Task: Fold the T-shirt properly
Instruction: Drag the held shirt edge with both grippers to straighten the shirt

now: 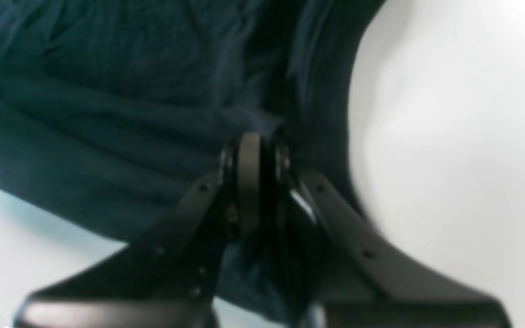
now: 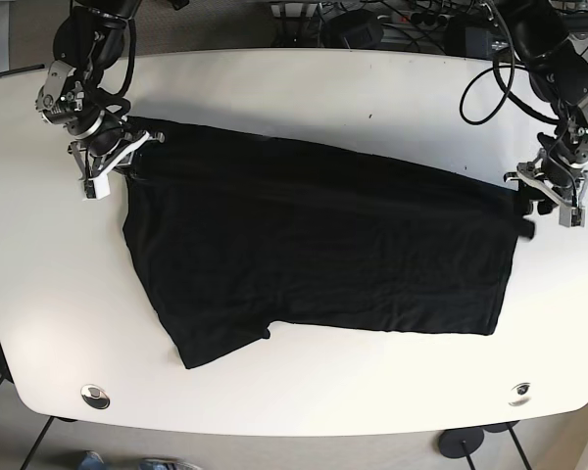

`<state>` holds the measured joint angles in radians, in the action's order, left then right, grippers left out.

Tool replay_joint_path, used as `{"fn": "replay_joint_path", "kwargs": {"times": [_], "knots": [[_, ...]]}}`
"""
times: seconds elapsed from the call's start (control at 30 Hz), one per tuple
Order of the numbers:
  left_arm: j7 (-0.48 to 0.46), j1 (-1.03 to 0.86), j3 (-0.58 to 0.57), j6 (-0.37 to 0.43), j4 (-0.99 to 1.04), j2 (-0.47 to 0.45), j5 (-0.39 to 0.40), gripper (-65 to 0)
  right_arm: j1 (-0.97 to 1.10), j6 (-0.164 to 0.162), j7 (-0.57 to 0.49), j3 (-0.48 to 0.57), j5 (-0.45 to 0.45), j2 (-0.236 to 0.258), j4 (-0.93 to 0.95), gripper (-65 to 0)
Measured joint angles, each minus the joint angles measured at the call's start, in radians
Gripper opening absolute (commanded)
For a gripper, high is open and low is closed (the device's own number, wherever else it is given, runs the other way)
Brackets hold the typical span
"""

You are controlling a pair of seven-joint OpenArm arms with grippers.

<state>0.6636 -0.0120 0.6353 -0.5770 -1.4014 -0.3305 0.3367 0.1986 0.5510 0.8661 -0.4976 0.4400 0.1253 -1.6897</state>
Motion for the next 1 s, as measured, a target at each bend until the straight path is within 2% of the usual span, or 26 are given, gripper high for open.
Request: {"fn": "replay_joint_path", "kwargs": {"times": [0.03,0.07,0.1,0.17,0.23,0.3,0.37,0.43,0.57,0.73,0.77,0.83,0.87,0.97,1.0], "knots": [[0.001,0.017,0.006,0.0,0.014,-0.003,0.0,-23.6,0.002,0.0,0.002,0.0,-0.003,0.0,0.0,-55.0],[0.002,0.027,0.006,0.001,0.019,-0.003,0.0,-21.9,0.004,0.0,0.002,0.0,-0.005,0.0,-0.009,-48.5],[0.002,0.035,0.006,0.0,0.02,-0.003,0.0,-21.5,0.01,0.0,0.009,0.0,-0.014,0.0,-0.044,-37.7],[0.0,0.043,0.008,0.0,0.018,-0.005,0.002,-21.5,0.015,0.012,0.005,0.0,-0.009,0.001,-0.123,-24.7],[0.001,0.042,0.024,0.0,0.018,-0.006,0.003,-21.5,0.02,0.056,0.006,-0.001,-0.009,0.002,-0.188,-21.1],[0.001,0.039,0.036,0.0,0.018,-0.008,0.0,-21.7,0.033,0.074,0.046,-0.006,-0.006,0.001,-0.263,-21.2],[-0.003,0.028,0.037,0.0,0.019,-0.008,0.0,-21.7,0.035,0.078,0.121,-0.012,0.002,0.002,-0.293,-21.2],[-0.056,0.001,0.036,0.0,0.031,-0.006,0.001,-21.7,0.055,0.078,0.154,-0.036,0.002,-0.006,-0.292,-21.2],[-0.195,-0.035,0.008,0.002,0.096,-0.006,-0.003,-21.7,0.127,0.077,0.163,-0.106,-0.021,-0.085,-0.285,-21.2],[-0.317,-0.018,-0.083,0.0,0.196,-0.019,0.0,-21.8,0.152,0.077,0.148,-0.111,-0.011,-0.083,-0.196,-21.4],[-0.317,-0.006,-0.101,0.005,0.22,-0.023,-0.005,-22.4,0.154,0.077,0.148,-0.112,-0.015,-0.082,-0.172,-21.4],[-0.317,0.029,-0.147,0.004,0.259,-0.028,-0.006,-28.1,0.155,0.077,0.107,-0.109,-0.016,-0.084,-0.126,-22.8],[-0.322,0.042,-0.162,0.003,0.269,-0.033,-0.002,-31.1,0.151,0.077,0.095,-0.109,-0.013,-0.083,-0.112,-26.5],[-0.325,0.061,-0.183,0.003,0.286,-0.041,-0.008,-49.3,0.134,0.075,0.08,-0.111,-0.017,-0.078,-0.071,-52.2],[-0.325,0.06,-0.183,0.003,0.286,-0.042,-0.043,-56.4,0.129,0.076,0.08,-0.109,-0.015,-0.079,-0.065,-59.1]]}}
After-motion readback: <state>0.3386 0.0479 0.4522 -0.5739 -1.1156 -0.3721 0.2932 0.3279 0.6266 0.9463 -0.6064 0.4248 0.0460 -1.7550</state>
